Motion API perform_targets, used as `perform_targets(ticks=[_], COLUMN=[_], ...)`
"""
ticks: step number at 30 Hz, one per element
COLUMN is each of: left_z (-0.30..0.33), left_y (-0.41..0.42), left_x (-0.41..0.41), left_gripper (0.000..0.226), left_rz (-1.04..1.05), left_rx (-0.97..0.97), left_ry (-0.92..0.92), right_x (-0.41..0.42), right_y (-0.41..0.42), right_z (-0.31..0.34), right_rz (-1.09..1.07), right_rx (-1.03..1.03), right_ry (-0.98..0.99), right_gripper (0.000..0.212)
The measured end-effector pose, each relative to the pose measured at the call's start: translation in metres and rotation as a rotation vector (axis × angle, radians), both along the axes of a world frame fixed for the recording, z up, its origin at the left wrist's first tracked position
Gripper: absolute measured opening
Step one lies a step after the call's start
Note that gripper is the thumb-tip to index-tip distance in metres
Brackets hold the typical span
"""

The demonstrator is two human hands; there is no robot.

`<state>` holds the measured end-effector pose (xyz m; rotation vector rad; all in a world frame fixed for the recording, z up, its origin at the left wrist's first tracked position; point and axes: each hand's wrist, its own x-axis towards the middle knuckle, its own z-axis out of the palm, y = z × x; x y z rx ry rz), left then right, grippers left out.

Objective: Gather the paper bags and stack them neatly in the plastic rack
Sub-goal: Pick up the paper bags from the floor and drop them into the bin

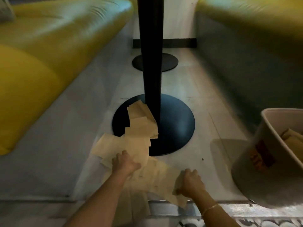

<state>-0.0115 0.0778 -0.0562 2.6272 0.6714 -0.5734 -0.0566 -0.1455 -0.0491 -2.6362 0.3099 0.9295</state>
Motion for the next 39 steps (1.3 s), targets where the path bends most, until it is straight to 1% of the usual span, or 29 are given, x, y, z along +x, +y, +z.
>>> perform_targets(ticks=[2, 3, 4, 7, 8, 10, 13, 15, 17, 19, 20, 22, 26, 27, 29, 31, 33, 36, 39], left_z=[-0.011, -0.016, -0.020, -0.023, -0.021, -0.020, -0.022, -0.026, -0.030, -0.031, -0.032, -0.030, -0.030, -0.032, -0.038, -0.042, -0.045, -0.043, -0.037], left_y=[0.003, 0.004, 0.004, 0.003, 0.003, 0.003, 0.002, 0.000, -0.001, 0.000, 0.000, -0.002, 0.001, 0.003, 0.008, 0.011, 0.011, 0.009, 0.005], left_x=[-0.005, -0.006, -0.008, -0.008, -0.008, -0.006, -0.006, -0.008, -0.010, -0.012, -0.013, -0.016, -0.015, -0.013, -0.009, -0.005, 0.000, 0.004, 0.002], left_gripper=[0.089, 0.089, 0.085, 0.063, 0.057, 0.047, 0.035, 0.036, 0.044, 0.047, 0.043, 0.029, 0.029, 0.031, 0.047, 0.056, 0.050, 0.030, 0.025], left_rz=[-0.053, -0.082, -0.117, -0.200, -0.232, -0.306, -0.360, -0.366, -0.371, -0.346, -0.340, -0.335, -0.186, -0.186, -0.201, -0.181, -0.194, -0.260, -0.281], left_rx=[-0.010, 0.004, 0.030, 0.121, 0.152, 0.215, 0.210, 0.180, 0.183, 0.156, 0.141, 0.132, 0.052, 0.073, 0.106, 0.081, 0.105, 0.179, 0.220], left_ry=[0.032, 0.030, 0.020, -0.057, -0.075, -0.103, -0.132, -0.154, -0.169, -0.184, -0.198, -0.233, -0.308, -0.297, -0.247, -0.210, -0.202, -0.186, -0.188], right_x=[0.001, 0.003, 0.005, 0.011, 0.012, 0.013, 0.015, 0.014, 0.015, 0.017, 0.019, 0.026, 0.046, 0.051, 0.061, 0.067, 0.072, 0.075, 0.074], right_y=[0.006, 0.007, 0.008, 0.005, 0.005, 0.006, 0.006, 0.007, 0.006, 0.003, 0.001, -0.004, -0.014, -0.017, -0.019, -0.019, -0.018, -0.014, -0.013], right_z=[-0.007, -0.009, -0.010, -0.015, -0.015, -0.017, -0.026, -0.021, -0.014, -0.006, -0.002, 0.006, 0.044, 0.053, 0.072, 0.086, 0.095, 0.106, 0.122], right_rz=[-0.083, -0.115, -0.145, -0.184, -0.170, -0.147, -0.107, -0.072, -0.043, -0.095, -0.137, -0.205, -0.295, -0.310, -0.313, -0.283, -0.277, -0.268, -0.246], right_rx=[-0.005, 0.003, 0.012, -0.012, -0.034, -0.054, -0.029, 0.010, 0.032, 0.059, 0.068, 0.084, 0.109, 0.119, 0.139, 0.155, 0.175, 0.177, 0.183], right_ry=[-0.007, -0.010, -0.002, 0.015, 0.032, 0.081, 0.111, 0.071, 0.015, -0.056, -0.089, -0.187, -0.363, -0.395, -0.455, -0.508, -0.551, -0.596, -0.639], right_gripper=[0.072, 0.072, 0.073, 0.075, 0.071, 0.057, 0.037, 0.025, 0.025, 0.018, 0.019, 0.027, 0.025, 0.028, 0.034, 0.035, 0.034, 0.028, 0.024])
